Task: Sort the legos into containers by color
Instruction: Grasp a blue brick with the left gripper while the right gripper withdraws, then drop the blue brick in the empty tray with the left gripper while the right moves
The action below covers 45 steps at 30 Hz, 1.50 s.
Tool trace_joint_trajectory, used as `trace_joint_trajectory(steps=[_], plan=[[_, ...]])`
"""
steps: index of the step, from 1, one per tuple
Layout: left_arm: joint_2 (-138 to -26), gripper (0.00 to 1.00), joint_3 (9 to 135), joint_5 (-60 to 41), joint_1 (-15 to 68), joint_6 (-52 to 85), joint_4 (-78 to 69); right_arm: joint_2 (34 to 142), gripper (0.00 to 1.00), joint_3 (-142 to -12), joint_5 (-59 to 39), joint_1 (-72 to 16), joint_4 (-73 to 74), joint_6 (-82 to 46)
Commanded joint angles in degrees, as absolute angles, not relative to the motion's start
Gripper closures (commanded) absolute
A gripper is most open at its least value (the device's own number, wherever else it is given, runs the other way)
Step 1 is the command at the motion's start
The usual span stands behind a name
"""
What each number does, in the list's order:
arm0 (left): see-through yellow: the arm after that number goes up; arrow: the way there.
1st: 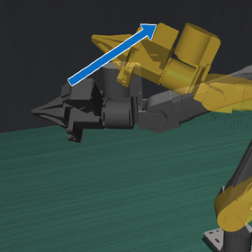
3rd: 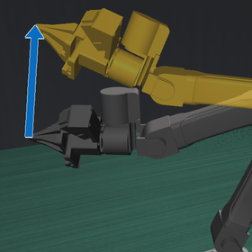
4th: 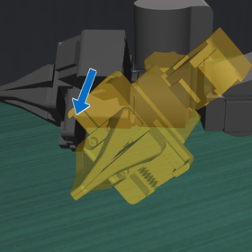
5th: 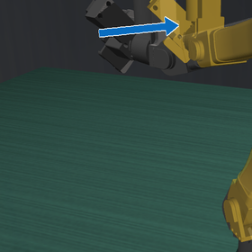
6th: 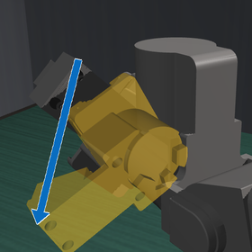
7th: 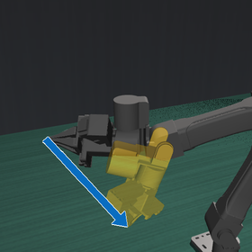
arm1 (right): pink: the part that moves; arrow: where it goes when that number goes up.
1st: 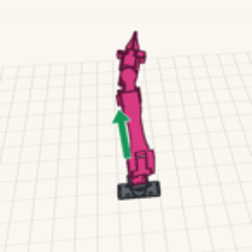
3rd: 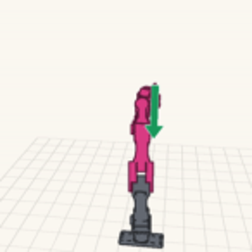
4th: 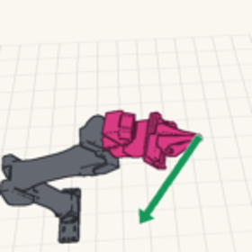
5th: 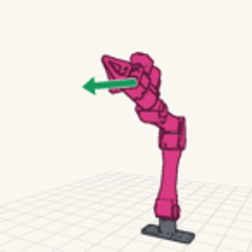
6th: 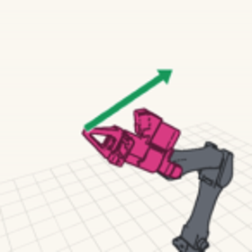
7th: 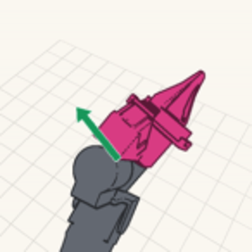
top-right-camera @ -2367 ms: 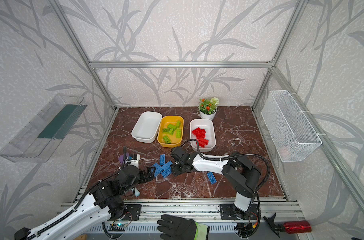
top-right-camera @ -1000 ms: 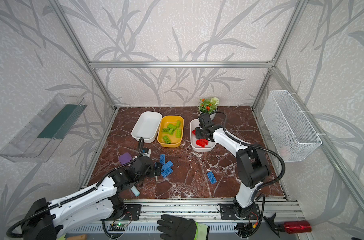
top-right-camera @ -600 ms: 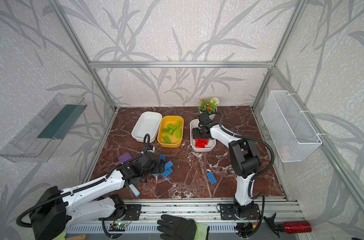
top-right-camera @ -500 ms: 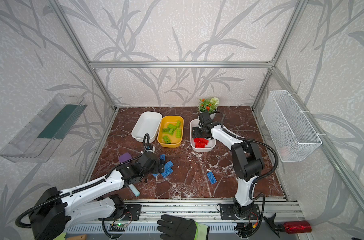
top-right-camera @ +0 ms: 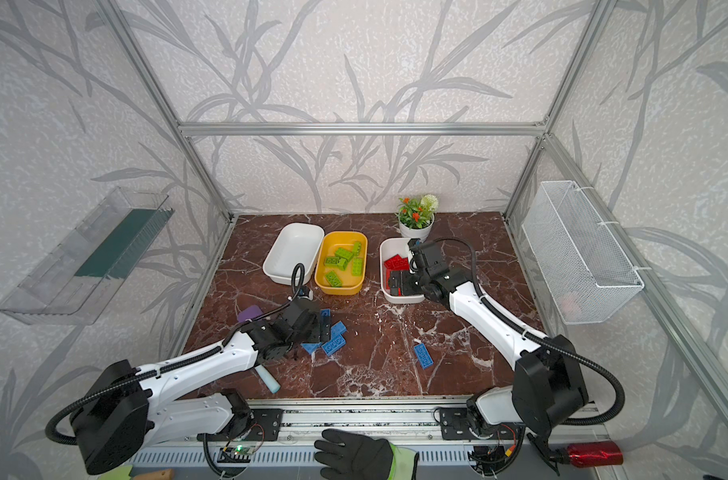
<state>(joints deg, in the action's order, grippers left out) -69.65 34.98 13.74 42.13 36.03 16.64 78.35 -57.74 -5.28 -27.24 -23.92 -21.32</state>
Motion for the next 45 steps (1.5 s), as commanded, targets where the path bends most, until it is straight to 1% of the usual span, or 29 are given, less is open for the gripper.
trace_joint_trajectory(steps=[1,4,11,16,19,24,27,29,31,36,40,45], plan=[[-73.0,0.01,37.6,13.2,40.9,33.2,14.4,74.5,0.01,-54.0,-7.3,-28.1,-24.0,-24.1],[-76.7,0.01,39.7,12.3,39.6,31.3,14.7,72.2,0.01,-51.1,-8.9,-28.4,-23.1,-25.3],[-84.5,0.21,43.5,6.7,35.3,27.5,15.3,69.1,0.01,-48.3,-9.3,-28.7,-23.4,-25.2],[-88.1,0.26,44.9,4.8,34.7,27.5,14.3,67.8,0.01,-47.2,-8.5,-28.7,-23.4,-24.9],[-89.9,0.33,46.1,5.6,34.6,28.2,15.3,67.3,0.01,-46.2,-8.3,-28.7,-22.5,-24.9],[-91.1,0.36,46.3,4.9,34.7,29.4,15.4,67.1,0.01,-45.8,-8.1,-28.7,-22.3,-24.7],[-91.1,0.44,46.1,4.5,34.7,30.0,15.8,66.9,0.01,-45.8,-8.1,-28.6,-22.2,-24.7],[-90.9,0.53,46.2,5.4,34.7,30.8,17.0,66.5,0.01,-45.9,-8.0,-28.7,-22.3,-24.8],[-89.9,0.59,46.4,6.4,34.7,31.3,18.4,66.0,0.01,-45.7,-8.2,-28.7,-22.3,-24.9],[-84.0,0.65,46.4,9.7,34.7,32.4,21.9,64.0,0.01,-45.5,-8.5,-28.6,-22.9,-24.7],[-79.3,0.76,48.1,13.8,34.6,32.9,25.2,62.2,0.01,-45.0,-8.8,-28.6,-23.2,-24.5],[-79.0,0.77,53.8,16.8,32.4,31.8,28.0,60.3,0.01,-44.4,-10.2,-28.6,-23.5,-24.8]])
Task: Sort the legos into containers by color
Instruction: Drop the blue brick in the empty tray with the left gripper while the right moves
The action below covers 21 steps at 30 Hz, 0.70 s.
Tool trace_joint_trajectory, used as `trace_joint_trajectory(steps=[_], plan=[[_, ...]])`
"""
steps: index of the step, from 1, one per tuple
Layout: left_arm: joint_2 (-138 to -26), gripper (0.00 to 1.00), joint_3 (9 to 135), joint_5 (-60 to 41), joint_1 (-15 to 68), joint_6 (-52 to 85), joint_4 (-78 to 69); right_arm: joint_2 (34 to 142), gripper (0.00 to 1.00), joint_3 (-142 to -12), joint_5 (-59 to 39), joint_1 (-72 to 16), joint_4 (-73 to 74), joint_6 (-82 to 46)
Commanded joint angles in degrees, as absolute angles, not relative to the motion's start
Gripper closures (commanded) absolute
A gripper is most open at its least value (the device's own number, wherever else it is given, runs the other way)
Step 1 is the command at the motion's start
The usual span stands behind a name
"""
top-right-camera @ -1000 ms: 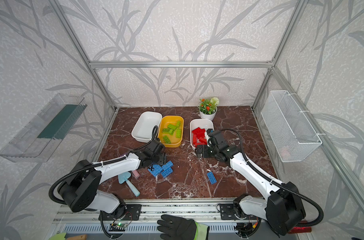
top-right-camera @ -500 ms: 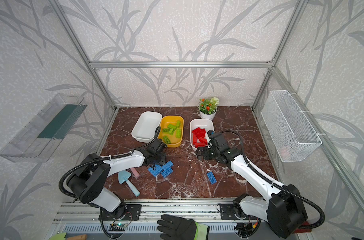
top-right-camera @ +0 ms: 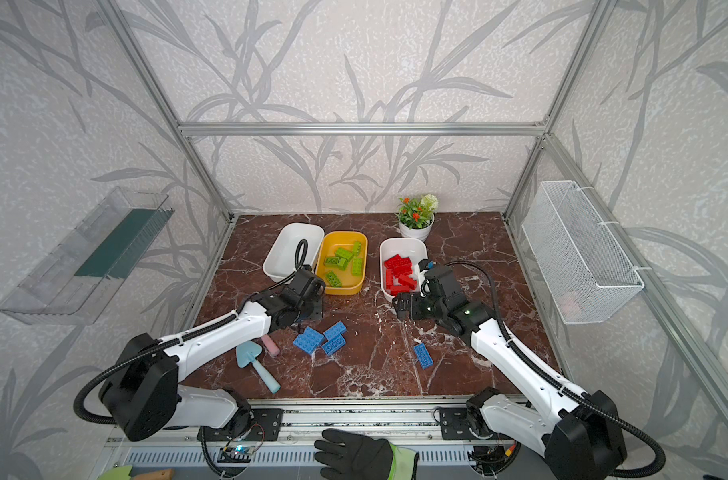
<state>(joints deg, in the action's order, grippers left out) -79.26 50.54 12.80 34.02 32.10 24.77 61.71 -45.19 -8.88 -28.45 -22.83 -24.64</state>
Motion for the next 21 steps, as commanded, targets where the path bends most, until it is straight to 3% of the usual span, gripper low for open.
trace_joint_trajectory(steps=[1,10,17,19,21], plan=[[-79.6,0.77,55.4,16.7,31.4,31.7,28.2,60.0,0.01,-44.3,-10.6,-28.7,-23.5,-24.9],[-97.4,0.77,76.4,15.1,16.5,28.7,28.3,58.3,0.01,-44.0,-13.5,-28.6,-24.1,-25.5],[-115.9,0.68,94.7,8.9,9.5,29.3,31.9,55.6,0.01,-43.6,-11.1,-28.6,-25.4,-24.5],[-119.1,0.61,98.1,8.5,9.1,28.9,33.4,55.6,0.01,-43.6,-10.5,-28.6,-25.4,-24.3],[-120.8,0.41,101.0,8.3,9.0,28.7,35.1,56.0,0.01,-43.5,-10.1,-28.6,-25.4,-24.1]])
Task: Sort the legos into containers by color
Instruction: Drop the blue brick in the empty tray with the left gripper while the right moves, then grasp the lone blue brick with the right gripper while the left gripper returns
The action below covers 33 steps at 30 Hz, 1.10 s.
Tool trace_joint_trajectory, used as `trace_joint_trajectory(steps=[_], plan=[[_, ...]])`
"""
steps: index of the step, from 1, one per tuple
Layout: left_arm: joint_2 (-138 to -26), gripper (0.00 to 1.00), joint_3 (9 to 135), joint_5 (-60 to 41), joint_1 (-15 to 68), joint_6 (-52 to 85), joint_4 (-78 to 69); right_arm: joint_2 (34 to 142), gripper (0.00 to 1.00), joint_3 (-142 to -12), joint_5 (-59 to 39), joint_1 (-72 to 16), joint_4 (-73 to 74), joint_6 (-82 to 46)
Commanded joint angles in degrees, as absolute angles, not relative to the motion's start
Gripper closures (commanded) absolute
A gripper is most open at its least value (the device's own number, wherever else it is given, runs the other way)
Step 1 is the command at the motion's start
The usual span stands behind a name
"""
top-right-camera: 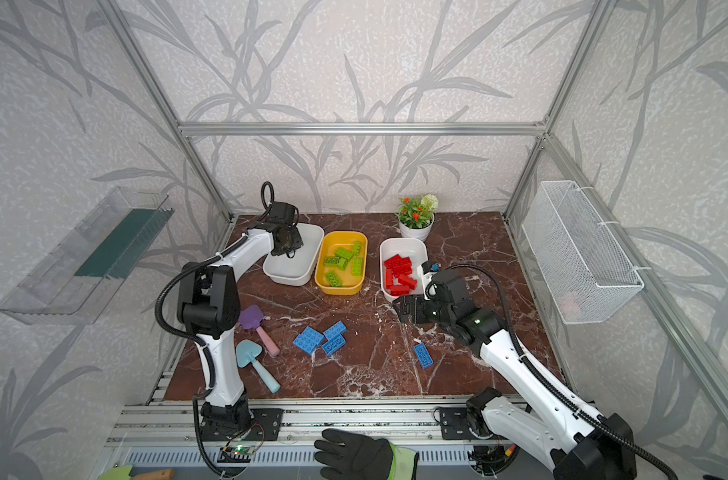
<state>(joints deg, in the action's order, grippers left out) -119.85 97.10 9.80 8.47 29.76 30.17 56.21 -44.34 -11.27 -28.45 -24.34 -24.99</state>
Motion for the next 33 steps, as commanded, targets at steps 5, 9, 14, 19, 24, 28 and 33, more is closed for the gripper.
trace_joint_trajectory(steps=[5,9,14,19,24,28,33], plan=[[-116.7,0.14,98.9,6.5,9.4,29.3,35.1,57.0,0.01,-43.7,-10.3,-28.5,-24.4,-24.3],[-106.9,0.13,90.0,5.7,12.3,31.0,32.5,57.0,0.01,-43.2,-7.0,-28.6,-26.1,-25.2],[-94.3,0.11,76.0,5.1,22.8,33.1,29.4,54.6,0.01,-41.3,-1.0,-28.5,-30.9,-27.2],[-86.2,0.11,66.6,6.3,35.9,35.8,30.3,52.8,0.01,-40.2,3.0,-28.5,-37.9,-28.4],[-75.9,0.10,54.5,8.1,42.5,39.5,28.6,50.4,0.00,-36.6,-0.8,-29.5,-39.5,-31.8],[-66.8,0.07,45.7,9.6,43.5,42.2,28.3,49.2,0.04,-34.1,1.9,-34.0,-40.8,-35.5],[-58.2,0.03,39.2,10.2,43.5,42.8,28.4,51.6,0.12,-31.7,4.0,-39.0,-39.9,-39.9]])
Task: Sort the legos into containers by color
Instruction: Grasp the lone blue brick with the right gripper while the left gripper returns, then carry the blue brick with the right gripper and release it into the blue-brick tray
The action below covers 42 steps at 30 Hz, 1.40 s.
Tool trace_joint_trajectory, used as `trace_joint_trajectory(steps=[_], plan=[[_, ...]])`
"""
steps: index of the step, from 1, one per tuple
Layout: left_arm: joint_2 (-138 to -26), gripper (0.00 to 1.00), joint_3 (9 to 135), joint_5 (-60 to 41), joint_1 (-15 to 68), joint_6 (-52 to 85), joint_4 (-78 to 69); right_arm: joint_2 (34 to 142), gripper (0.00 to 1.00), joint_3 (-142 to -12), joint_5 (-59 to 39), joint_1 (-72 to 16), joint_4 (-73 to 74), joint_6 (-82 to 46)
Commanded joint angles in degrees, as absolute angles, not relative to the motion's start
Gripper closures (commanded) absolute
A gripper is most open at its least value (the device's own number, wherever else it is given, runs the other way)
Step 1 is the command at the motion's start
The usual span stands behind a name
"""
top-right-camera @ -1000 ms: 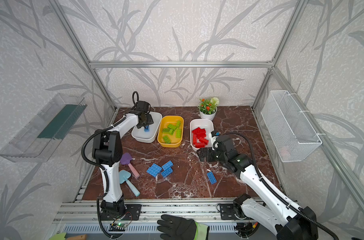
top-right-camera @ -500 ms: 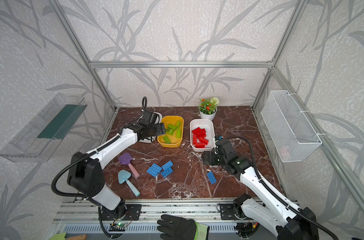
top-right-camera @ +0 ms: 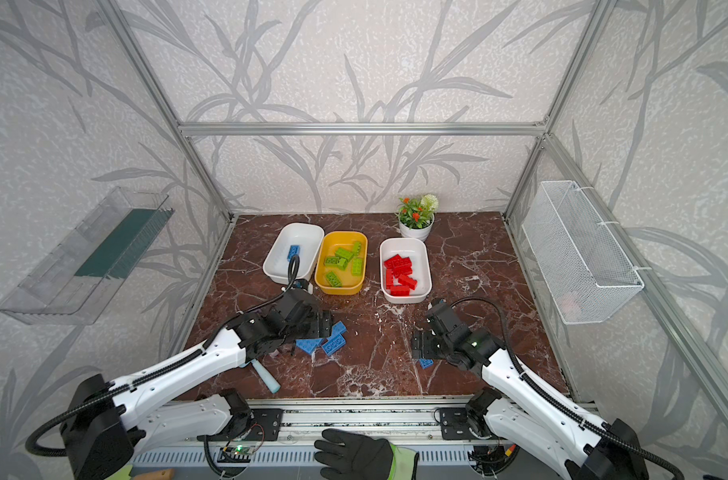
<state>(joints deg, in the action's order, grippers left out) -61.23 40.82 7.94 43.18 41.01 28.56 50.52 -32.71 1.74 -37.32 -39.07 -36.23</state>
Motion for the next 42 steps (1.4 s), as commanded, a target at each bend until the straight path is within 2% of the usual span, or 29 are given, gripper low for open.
trace_joint_trajectory(steps=[1,11,19,25,34,37,42], plan=[[-57.4,0.02,38.6,10.4,43.5,42.8,28.7,52.3,0.15,-31.2,4.2,-39.6,-39.5,-40.3],[-52.1,0.02,33.5,15.4,43.3,43.9,29.3,61.9,0.29,-30.6,3.9,-41.2,-35.2,-40.3],[-47.8,0.01,32.5,19.1,42.7,43.3,30.6,71.1,0.46,-33.1,3.8,-41.2,-32.1,-37.6],[-47.9,0.01,32.4,19.0,41.8,43.4,30.9,76.9,0.73,-35.8,3.4,-41.2,-31.8,-37.0],[-48.3,0.01,31.4,18.0,38.1,45.1,31.2,74.5,0.75,-45.4,-0.8,-41.3,-31.5,-33.2],[-47.8,0.01,29.7,14.5,33.3,45.9,30.4,78.4,0.75,-52.7,-4.2,-41.3,-28.5,-31.5],[-47.4,0.01,28.4,11.5,26.6,46.3,30.0,91.6,0.76,-69.6,-10.2,-41.3,-24.9,-27.7]])
